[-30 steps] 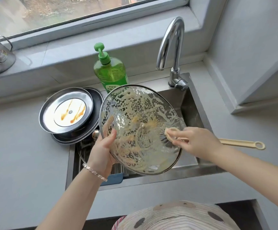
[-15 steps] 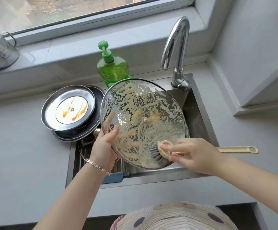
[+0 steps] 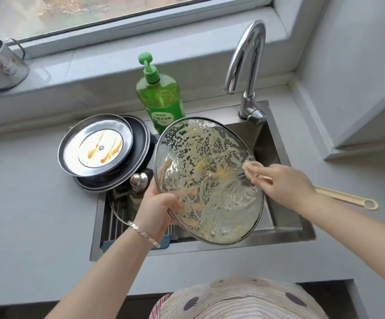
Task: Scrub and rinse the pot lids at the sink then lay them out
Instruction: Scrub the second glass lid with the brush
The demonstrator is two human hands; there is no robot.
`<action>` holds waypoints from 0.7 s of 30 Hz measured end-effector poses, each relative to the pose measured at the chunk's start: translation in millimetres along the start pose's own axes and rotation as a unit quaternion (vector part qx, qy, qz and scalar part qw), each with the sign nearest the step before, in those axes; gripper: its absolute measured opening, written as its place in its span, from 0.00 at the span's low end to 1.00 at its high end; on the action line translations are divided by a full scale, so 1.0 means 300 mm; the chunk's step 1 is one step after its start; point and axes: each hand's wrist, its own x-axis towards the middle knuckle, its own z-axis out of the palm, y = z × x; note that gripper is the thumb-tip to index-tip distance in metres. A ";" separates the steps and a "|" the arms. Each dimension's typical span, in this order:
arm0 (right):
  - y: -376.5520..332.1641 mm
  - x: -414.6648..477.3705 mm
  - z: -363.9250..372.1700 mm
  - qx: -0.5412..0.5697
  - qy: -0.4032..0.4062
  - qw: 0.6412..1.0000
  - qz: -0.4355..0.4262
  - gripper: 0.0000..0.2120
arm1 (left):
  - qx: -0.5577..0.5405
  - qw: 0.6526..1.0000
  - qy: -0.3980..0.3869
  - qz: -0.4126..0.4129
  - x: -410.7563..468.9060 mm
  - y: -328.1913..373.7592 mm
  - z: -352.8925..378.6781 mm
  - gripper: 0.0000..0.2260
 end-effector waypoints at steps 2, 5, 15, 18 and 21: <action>-0.074 -0.006 0.026 0.048 0.037 0.996 -0.063 0.20 | -0.008 1.000 -0.008 -0.002 0.004 -0.002 0.010 0.37; -0.061 -0.052 0.028 0.046 0.005 0.987 -0.155 0.21 | -0.008 1.000 -0.015 -0.006 -0.003 0.003 -0.010 0.40; -0.004 0.010 -0.020 -0.012 -0.021 0.993 -0.115 0.20 | 0.008 0.999 -0.033 -0.010 0.003 -0.003 -0.013 0.40; 0.048 0.078 -0.053 -0.063 0.005 0.998 0.003 0.18 | 0.022 0.999 -0.038 -0.012 -0.001 -0.016 -0.013 0.39; -0.030 0.073 -0.014 0.027 0.040 0.998 -0.039 0.20 | 0.024 0.999 -0.040 -0.015 0.004 -0.021 0.002 0.38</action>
